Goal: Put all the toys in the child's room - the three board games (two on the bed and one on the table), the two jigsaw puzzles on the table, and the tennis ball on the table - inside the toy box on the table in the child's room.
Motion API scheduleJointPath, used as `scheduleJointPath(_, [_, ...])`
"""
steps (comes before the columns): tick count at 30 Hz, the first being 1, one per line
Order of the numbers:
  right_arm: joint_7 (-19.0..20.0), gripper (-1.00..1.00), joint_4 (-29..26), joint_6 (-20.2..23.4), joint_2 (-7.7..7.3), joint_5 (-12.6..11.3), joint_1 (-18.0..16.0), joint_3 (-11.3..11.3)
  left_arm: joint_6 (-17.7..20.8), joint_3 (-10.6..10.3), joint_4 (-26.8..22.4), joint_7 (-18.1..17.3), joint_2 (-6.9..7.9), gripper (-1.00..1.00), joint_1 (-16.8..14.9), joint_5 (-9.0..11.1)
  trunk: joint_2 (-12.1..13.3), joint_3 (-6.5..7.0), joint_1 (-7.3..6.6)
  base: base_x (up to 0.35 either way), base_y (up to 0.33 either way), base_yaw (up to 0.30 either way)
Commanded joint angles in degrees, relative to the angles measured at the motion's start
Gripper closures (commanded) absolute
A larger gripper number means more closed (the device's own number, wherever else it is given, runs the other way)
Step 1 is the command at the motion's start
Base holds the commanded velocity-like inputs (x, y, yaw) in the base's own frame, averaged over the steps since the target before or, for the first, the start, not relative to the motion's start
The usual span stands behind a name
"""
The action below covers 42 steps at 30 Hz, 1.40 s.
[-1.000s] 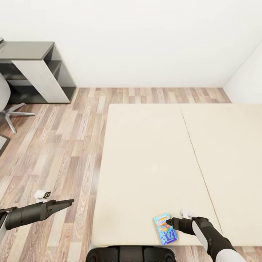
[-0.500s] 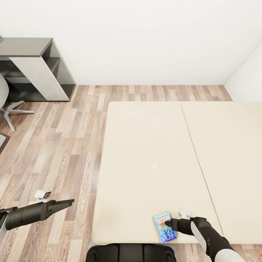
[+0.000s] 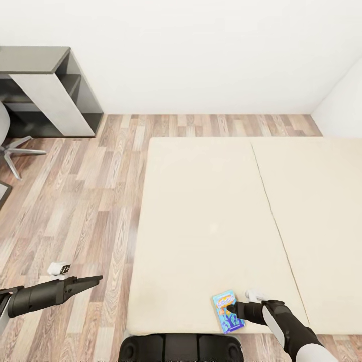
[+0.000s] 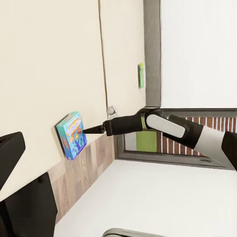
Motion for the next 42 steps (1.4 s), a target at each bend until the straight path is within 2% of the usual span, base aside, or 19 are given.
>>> scheduleJointPath(1, [-0.04,-1.0,-0.08,0.13,-0.03,-0.42,-0.01,0.08,0.6,0.0,-0.02,-0.23,0.0,-1.0,-0.02,-0.03,-0.09,-0.14,0.03,0.0,0.0,0.0])
scheduleJointPath(12, [-0.04,-1.0,-0.08,-2.12,0.36,-0.36,-0.01,0.08,0.53,0.0,-0.02,-0.23,0.0,-1.0,-0.02,-0.11,-0.09,-0.91,0.03,0.0,0.0,0.0])
scheduleJointPath(42, [0.38,-1.0,-0.54,-1.92,0.49,-0.32,-1.09,0.04,0.48,-0.08,-0.02,-0.23,-0.15,-1.0,-0.02,-0.19,-0.09,-3.01,0.03,0.0,0.0,0.0])
